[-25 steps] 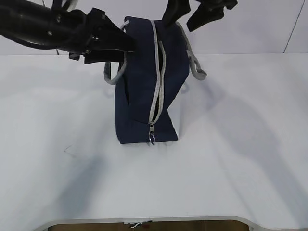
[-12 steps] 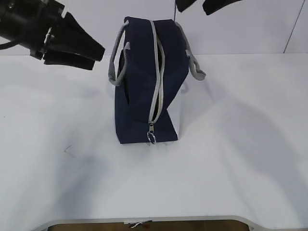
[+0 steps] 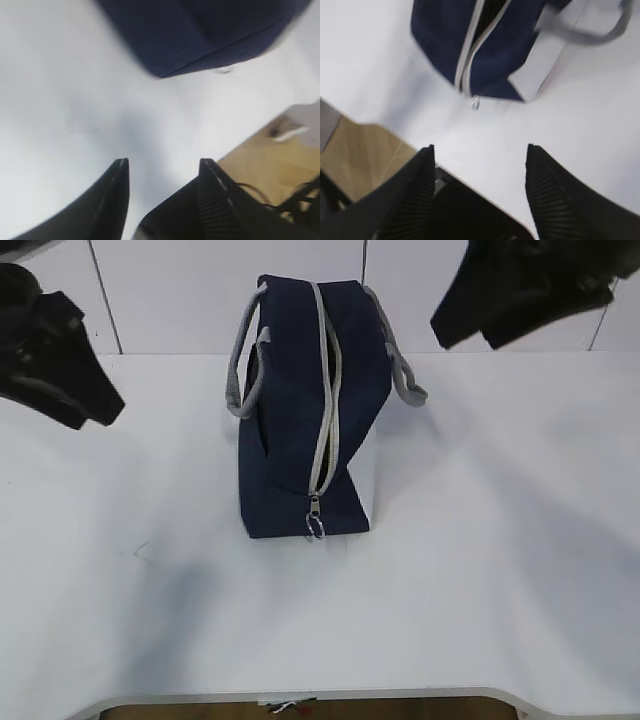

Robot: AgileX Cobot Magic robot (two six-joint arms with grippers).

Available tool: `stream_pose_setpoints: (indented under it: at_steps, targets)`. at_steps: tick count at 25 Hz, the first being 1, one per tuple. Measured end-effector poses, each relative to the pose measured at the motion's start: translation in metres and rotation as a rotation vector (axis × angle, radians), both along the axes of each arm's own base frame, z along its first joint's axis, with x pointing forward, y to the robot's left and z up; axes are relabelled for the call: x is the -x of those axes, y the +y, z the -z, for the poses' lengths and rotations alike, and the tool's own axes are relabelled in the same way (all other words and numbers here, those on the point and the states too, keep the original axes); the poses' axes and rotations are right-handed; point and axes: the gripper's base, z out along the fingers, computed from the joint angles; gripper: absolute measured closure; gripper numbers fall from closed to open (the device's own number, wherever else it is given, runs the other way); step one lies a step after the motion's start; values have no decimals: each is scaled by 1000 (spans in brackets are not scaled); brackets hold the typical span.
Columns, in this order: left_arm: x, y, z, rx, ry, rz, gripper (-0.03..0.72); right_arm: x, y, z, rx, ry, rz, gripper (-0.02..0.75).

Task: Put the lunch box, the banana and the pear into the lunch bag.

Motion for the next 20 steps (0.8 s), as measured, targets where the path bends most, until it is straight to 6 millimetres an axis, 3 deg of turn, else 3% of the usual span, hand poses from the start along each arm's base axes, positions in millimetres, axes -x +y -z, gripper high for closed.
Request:
stream_pose_setpoints:
  at_steps: [4, 9, 13, 20]
  targets:
    - [17, 7, -16, -155, -28, -77, 347, 36, -6, 12, -62, -52, -12, 279]
    - [40, 5, -42, -150, -96, -88, 347, 69, -19, 27, -82, -304, 16, 281]
    - [48, 7, -51, -140, -123, -91, 347, 76, -27, 42, -63, -427, 63, 281]
    - [49, 8, -51, -147, -127, -91, 348, 70, -26, 41, -111, -489, 107, 281]
